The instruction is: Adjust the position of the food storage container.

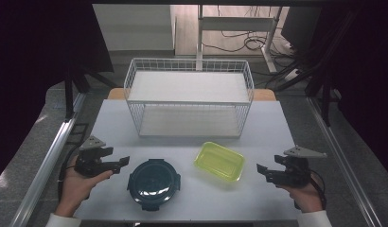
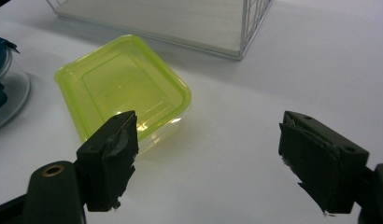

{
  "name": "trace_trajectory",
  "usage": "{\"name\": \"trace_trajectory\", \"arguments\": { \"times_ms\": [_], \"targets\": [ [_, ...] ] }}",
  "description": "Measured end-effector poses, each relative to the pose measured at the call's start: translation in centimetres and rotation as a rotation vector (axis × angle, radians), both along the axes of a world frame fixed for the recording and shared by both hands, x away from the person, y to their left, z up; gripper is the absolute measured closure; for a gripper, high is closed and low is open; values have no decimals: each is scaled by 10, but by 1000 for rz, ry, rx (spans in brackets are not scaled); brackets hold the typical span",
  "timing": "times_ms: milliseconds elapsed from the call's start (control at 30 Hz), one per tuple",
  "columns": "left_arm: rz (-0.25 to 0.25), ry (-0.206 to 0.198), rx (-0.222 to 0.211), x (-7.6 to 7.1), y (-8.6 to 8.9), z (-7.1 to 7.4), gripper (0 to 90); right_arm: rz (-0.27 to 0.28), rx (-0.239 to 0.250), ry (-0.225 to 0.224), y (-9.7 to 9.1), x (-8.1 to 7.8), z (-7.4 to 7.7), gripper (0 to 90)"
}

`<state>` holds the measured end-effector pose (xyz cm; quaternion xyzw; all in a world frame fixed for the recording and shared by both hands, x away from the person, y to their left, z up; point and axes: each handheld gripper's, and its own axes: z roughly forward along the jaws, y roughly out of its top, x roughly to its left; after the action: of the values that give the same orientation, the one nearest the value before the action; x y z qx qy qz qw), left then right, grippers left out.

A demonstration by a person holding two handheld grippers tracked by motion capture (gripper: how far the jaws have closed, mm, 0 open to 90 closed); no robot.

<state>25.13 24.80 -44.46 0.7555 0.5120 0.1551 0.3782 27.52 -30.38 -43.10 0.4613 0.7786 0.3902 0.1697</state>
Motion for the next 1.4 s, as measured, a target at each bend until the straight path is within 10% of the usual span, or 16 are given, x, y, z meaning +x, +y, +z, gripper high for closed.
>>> {"name": "trace_trajectory", "arguments": {
  "times_ms": [467, 1067, 1400],
  "targets": [
    [17, 32, 58, 9, -2, -8, 340, 1, -21, 14, 0, 1, -4, 207],
    [-106, 138, 134, 27, -19, -24, 812, 2, -29, 23, 1, 3, -7, 209],
    [-163, 194, 142, 27, -23, -31, 900, -3, -34, 28, -1, 3, -8, 209]
  ]
}}
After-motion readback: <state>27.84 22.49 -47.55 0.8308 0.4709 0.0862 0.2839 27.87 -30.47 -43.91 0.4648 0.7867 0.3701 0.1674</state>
